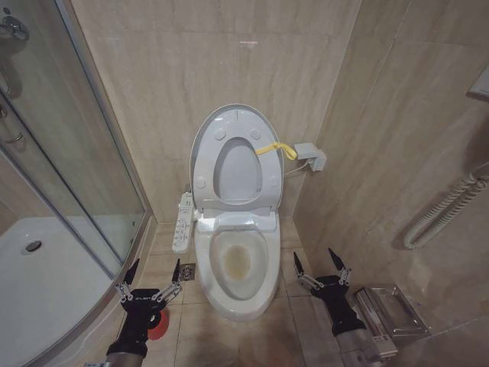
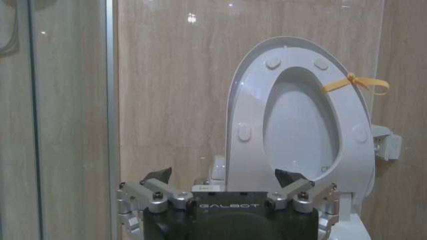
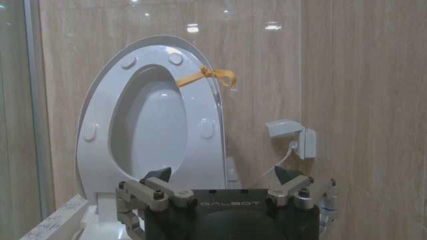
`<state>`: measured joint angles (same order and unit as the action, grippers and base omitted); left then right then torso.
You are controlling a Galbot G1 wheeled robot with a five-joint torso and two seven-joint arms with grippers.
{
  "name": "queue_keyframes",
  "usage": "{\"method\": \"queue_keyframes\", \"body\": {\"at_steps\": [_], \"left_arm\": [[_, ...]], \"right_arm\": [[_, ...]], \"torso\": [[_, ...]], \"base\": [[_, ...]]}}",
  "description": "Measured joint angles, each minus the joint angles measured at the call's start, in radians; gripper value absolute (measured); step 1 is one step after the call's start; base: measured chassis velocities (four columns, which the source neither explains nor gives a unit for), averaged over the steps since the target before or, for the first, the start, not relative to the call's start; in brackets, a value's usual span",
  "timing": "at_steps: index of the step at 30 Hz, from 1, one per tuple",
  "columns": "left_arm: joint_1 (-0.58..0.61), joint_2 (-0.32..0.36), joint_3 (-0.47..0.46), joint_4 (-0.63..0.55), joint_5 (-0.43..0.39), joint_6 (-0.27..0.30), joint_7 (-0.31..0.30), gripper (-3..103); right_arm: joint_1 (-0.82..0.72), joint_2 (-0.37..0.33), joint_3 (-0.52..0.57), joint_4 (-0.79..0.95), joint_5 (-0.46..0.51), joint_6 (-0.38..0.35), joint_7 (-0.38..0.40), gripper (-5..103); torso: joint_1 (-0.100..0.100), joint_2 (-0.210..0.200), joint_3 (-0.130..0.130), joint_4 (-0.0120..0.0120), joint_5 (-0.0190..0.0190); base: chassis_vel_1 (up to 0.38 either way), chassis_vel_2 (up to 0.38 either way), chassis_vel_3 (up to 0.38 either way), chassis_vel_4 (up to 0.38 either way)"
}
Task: Open the toilet lid, clean the toilet bowl with a toilet brush, close the toilet lid, and flush.
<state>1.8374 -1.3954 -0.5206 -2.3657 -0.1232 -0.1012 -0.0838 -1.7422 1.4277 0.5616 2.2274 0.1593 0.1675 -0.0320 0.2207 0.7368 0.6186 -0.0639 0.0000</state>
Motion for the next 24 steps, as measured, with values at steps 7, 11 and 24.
{"method": "queue_keyframes", "body": {"at_steps": [7, 11, 24], "left_arm": [[0.0, 0.0, -0.001, 0.0, 0.0, 0.0, 0.0, 100], [0.0, 0.001, -0.001, -0.001, 0.0, 0.001, 0.0, 100], [0.0, 0.001, -0.002, -0.002, 0.0, 0.002, 0.0, 100]], "right_arm": [[0.0, 0.0, 0.0, 0.0, 0.0, 0.0, 0.0, 100], [0.0, 0.0, 0.0, 0.0, 0.0, 0.0, 0.0, 100], [0.0, 0.0, 0.0, 0.0, 0.0, 0.0, 0.0, 100]], "torso": [[0.0, 0.0, 0.0, 0.0, 0.0], [0.0, 0.0, 0.0, 0.0, 0.0], [0.0, 0.0, 0.0, 0.0, -0.0001]], "base": [[0.0, 0.0, 0.0, 0.0], [0.0, 0.0, 0.0, 0.0], [0.0, 0.0, 0.0, 0.0]]}}
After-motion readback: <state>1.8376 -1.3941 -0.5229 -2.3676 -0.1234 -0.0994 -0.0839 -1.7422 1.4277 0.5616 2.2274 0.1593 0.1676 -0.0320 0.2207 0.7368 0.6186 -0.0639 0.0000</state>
